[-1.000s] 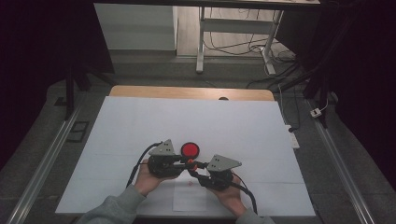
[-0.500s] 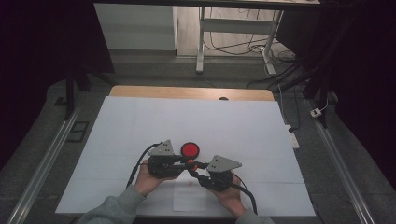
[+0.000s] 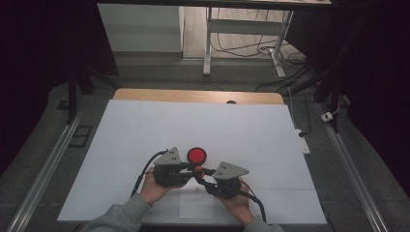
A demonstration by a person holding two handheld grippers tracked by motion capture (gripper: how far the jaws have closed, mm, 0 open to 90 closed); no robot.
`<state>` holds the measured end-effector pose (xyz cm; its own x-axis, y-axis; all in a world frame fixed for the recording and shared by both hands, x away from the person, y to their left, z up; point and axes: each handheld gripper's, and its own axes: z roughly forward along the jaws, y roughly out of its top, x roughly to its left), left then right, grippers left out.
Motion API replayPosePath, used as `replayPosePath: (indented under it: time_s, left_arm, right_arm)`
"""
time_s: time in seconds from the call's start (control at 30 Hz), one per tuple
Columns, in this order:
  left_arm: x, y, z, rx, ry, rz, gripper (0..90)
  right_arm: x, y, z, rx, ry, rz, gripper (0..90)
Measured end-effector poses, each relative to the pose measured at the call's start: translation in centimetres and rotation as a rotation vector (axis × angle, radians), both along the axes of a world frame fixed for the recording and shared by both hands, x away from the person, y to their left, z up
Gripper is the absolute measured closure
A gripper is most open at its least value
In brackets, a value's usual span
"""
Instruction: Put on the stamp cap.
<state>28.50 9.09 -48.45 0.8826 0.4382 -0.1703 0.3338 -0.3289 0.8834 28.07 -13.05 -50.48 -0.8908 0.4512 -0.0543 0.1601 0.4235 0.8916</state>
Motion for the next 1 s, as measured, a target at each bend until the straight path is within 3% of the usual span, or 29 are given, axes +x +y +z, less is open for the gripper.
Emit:
replayPosePath:
  time_s: [0.17, 0.3, 0.53, 0.7, 1.0]
  left_arm:
    - [-0.3, -0.3, -0.34, 0.017, -0.022, 0.015, 73.0]
    - [-0.28, -0.35, -0.57, 0.017, -0.014, 0.017, 73.0]
    - [-0.4, -0.44, -0.53, 0.021, -0.026, 0.023, 73.0]
    - [-0.02, -0.14, -0.24, 0.004, 0.002, 0.009, 72.7]
    - [0.13, 0.01, -0.14, 0.0, 0.01, 0.002, 72.6]
  right_arm:
    - [-0.1, 0.18, -0.1, -0.027, -0.007, -0.007, 64.7]
    - [-0.14, 0.32, -0.14, -0.066, -0.019, -0.004, 64.6]
    - [-0.07, 0.26, -0.11, -0.067, -0.015, -0.003, 64.5]
    - [-0.02, 0.2, 0.01, -0.051, -0.019, 0.001, 64.3]
    - [0.09, 0.16, -0.03, -0.033, -0.007, 0.01, 63.8]
